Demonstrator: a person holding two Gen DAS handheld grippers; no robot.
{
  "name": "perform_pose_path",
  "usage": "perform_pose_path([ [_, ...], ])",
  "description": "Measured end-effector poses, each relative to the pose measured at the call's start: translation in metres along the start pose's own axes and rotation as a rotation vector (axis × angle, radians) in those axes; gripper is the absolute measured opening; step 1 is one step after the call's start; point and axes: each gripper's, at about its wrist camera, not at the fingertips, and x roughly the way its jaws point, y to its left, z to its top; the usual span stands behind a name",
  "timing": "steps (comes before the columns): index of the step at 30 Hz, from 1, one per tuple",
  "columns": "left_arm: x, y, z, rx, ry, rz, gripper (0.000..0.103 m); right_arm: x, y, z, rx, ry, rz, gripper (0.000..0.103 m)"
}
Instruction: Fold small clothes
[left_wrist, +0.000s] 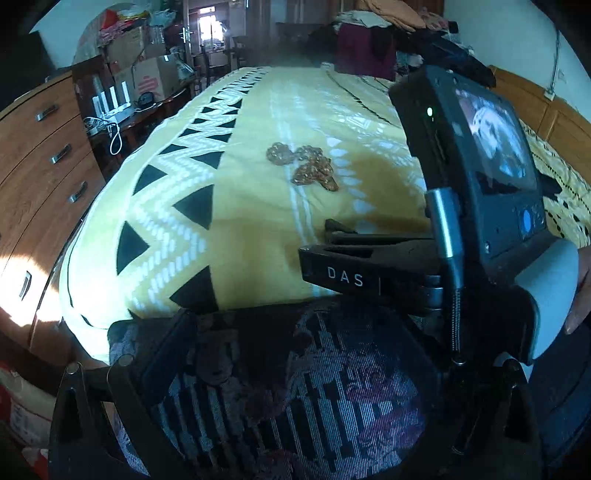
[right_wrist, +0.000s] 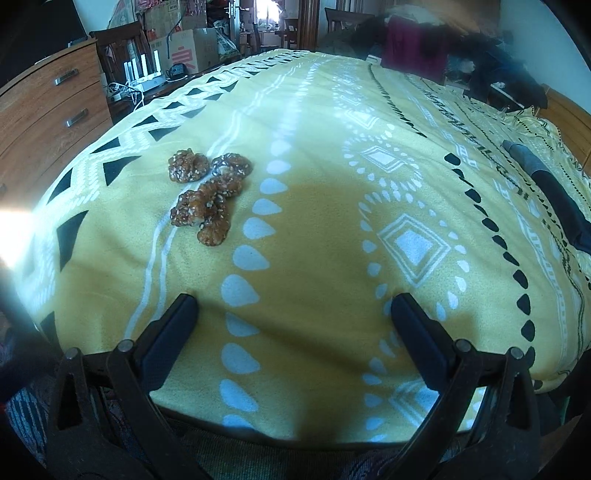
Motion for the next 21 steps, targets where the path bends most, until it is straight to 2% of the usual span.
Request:
perform_pose_path([
  [2, 0.006, -0.004, 0.002, -0.011, 0.011, -0.037, 0.103, 0.0, -0.005, 0.0, 0.008, -0.003, 0.028, 0.103],
  [4, 0.006, -0.015, 0.004, 0.021, 0.011, -0.057, 0.103, -0.001, -0.009, 0.001, 0.016, -0.006, 0.056, 0.103],
  [7, 0.015, -0.019, -0.003, 0.018, 0.048, -0.081, 0.103, -0.001, -0.007, 0.002, 0.012, -0.01, 0.059, 0.103],
  [11, 0.023, -0.022, -0.007, -0.007, 0.01, -0.034, 0.103, 0.001, -0.012, 0.004, -0.014, -0.012, 0.091, 0.103],
  [16, 0.025, -0.033, -0.001, -0.068, 0.06, 0.057, 0.103, 0.002, -0.018, 0.005, -0.024, -0.026, 0.131, 0.103],
  [17, 0.025, -0.034, -0.003, -0.075, 0.036, 0.071, 0.103, 0.003, -0.016, 0.005, -0.034, -0.026, 0.122, 0.103],
  [18, 0.025, -0.035, -0.01, -0.083, -0.026, 0.079, 0.103, 0.003, -0.013, 0.005, -0.048, -0.025, 0.109, 0.103],
  [21, 0.03, -0.033, -0.012, -0.073, -0.028, 0.083, 0.103, 0.004, -0.012, 0.006, -0.055, -0.023, 0.108, 0.103],
])
